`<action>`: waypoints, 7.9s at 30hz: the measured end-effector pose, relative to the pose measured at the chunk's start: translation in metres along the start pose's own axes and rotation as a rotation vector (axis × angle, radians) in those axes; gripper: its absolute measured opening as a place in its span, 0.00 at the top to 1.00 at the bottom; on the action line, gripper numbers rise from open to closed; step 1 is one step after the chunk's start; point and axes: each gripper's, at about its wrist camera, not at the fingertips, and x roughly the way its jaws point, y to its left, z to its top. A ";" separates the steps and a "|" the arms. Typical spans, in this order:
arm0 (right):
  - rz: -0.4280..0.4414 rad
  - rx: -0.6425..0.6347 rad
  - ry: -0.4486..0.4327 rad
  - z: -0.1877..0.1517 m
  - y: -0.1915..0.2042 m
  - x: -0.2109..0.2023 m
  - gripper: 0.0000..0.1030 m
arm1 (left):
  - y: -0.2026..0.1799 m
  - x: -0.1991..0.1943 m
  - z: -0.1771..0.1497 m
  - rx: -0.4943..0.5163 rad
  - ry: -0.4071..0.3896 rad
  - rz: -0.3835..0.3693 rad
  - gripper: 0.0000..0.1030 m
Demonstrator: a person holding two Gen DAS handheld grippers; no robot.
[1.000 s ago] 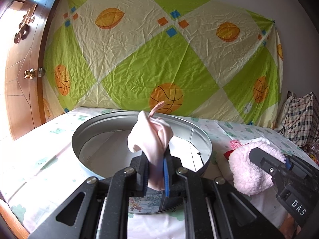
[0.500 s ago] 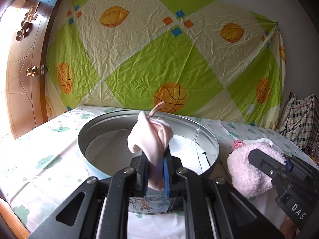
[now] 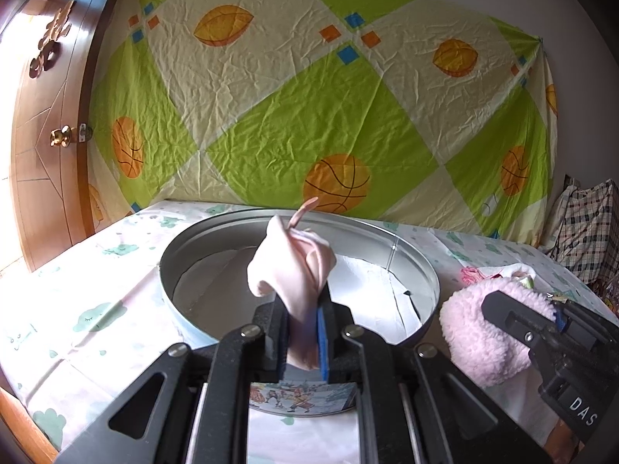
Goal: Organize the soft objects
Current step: 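Move the pink fuzzy puff over the tin with the right gripper while the left gripper holds the fabric, then open the left gripper dropping the fabric into the tin while the right gripper releases the puff, then grasp the red gold-print pouch with the left gripper while the right gripper grasps the clear plastic bag, then lift the red pouch with the left gripper while the right gripper lifts the plastic bag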
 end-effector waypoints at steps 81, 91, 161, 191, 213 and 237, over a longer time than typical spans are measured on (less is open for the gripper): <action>-0.004 0.010 0.473 0.082 -0.034 0.214 0.36 | 0.049 0.157 0.082 0.198 0.525 0.099 0.10; -0.013 -0.008 0.351 0.100 -0.047 0.151 0.31 | 0.050 0.132 0.081 0.161 0.446 0.112 0.07; -0.314 0.111 0.306 -0.051 -0.169 -0.069 0.84 | -0.149 0.056 -0.014 0.145 0.357 -0.262 0.82; -0.332 0.058 0.081 -0.026 -0.142 -0.073 0.84 | -0.133 0.019 -0.010 0.186 0.109 -0.231 0.82; -0.377 0.075 0.061 -0.026 -0.131 -0.067 0.84 | -0.124 0.002 -0.013 0.177 0.022 -0.195 0.82; -0.375 0.052 0.040 -0.025 -0.114 -0.063 0.84 | -0.098 -0.006 -0.014 0.130 -0.014 -0.140 0.82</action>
